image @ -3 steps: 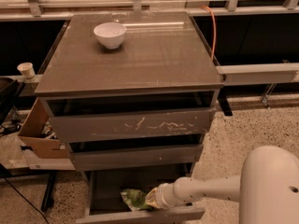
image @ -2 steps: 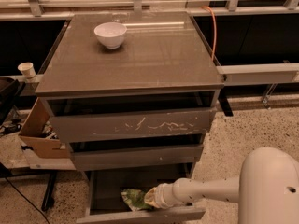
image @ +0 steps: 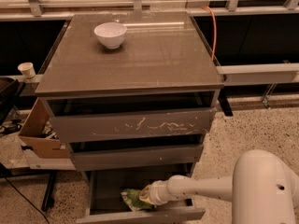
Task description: Pick green jalapeno chip bag from bottom drawer and place on counter
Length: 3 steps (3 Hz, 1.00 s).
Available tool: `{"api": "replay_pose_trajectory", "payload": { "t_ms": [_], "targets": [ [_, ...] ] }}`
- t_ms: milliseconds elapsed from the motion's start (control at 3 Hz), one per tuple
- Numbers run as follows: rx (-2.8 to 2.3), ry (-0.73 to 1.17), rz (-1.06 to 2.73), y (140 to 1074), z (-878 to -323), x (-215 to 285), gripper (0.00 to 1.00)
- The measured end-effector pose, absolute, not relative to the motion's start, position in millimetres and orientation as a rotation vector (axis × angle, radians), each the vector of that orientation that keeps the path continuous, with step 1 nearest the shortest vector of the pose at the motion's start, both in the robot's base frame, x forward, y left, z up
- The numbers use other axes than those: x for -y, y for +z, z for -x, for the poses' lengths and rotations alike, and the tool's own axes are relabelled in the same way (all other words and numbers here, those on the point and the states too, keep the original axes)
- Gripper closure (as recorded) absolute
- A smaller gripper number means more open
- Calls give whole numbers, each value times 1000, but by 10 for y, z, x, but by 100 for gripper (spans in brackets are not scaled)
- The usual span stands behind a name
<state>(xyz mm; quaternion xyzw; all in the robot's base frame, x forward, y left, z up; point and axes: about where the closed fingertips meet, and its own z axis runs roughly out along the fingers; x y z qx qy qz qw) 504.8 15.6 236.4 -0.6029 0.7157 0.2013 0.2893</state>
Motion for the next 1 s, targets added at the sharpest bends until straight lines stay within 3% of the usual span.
{"api": "replay_pose_trajectory", "payload": {
  "t_ms": [667, 1000],
  "targets": [
    [-1901, 587, 1630, 2089, -5177, -359, 100],
    [-1902, 603, 1637, 1966, -5250, -422, 83]
  ]
}}
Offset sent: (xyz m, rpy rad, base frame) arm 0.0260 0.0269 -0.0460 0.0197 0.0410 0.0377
